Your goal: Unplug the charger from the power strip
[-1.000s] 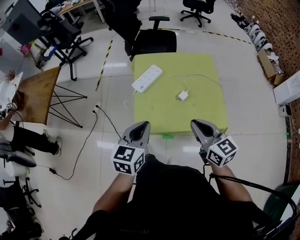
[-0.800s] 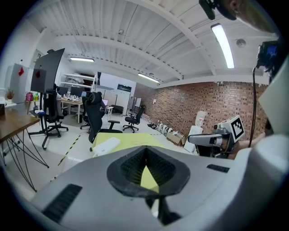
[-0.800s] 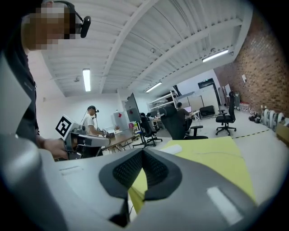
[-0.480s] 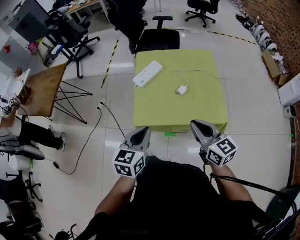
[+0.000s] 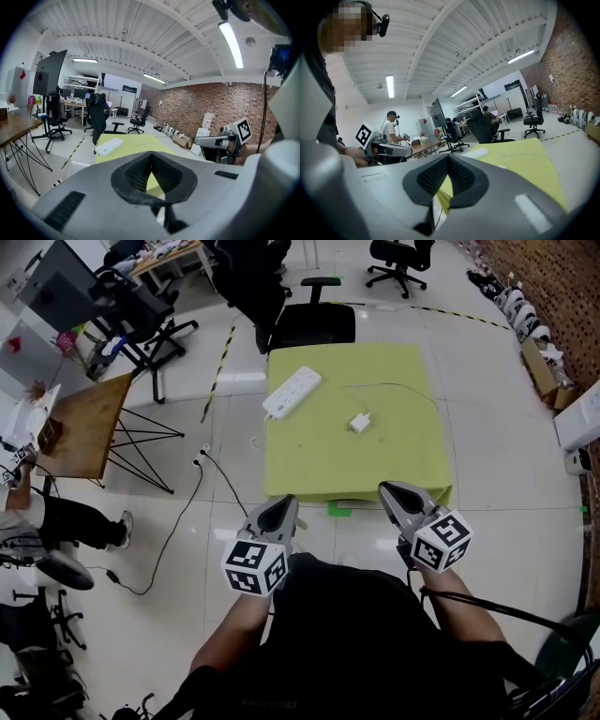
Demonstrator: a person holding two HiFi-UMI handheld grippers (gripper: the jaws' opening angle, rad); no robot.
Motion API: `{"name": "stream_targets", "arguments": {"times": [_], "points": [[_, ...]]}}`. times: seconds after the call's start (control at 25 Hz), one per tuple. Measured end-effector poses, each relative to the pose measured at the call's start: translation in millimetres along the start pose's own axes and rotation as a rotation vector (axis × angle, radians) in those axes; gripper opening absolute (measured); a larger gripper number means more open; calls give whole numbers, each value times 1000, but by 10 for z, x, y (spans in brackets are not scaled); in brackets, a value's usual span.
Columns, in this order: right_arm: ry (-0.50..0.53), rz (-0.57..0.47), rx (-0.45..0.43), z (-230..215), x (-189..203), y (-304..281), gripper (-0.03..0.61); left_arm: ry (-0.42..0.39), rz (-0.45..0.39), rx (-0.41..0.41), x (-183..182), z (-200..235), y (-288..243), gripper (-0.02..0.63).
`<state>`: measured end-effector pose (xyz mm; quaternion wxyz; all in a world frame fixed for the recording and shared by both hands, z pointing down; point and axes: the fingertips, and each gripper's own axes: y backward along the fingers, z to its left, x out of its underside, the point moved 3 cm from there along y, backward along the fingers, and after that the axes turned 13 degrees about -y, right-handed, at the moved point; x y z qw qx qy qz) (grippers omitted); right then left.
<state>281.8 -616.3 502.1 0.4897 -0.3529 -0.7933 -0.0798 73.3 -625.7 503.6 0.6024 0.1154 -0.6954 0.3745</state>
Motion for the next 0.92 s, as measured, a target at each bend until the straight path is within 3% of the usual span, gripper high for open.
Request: {"name": "stream_targets", "arguments": {"times": [0.92], "points": [[-6, -21, 33, -77, -10, 221, 0, -73, -5, 75, -171, -225, -152, 6]]}}
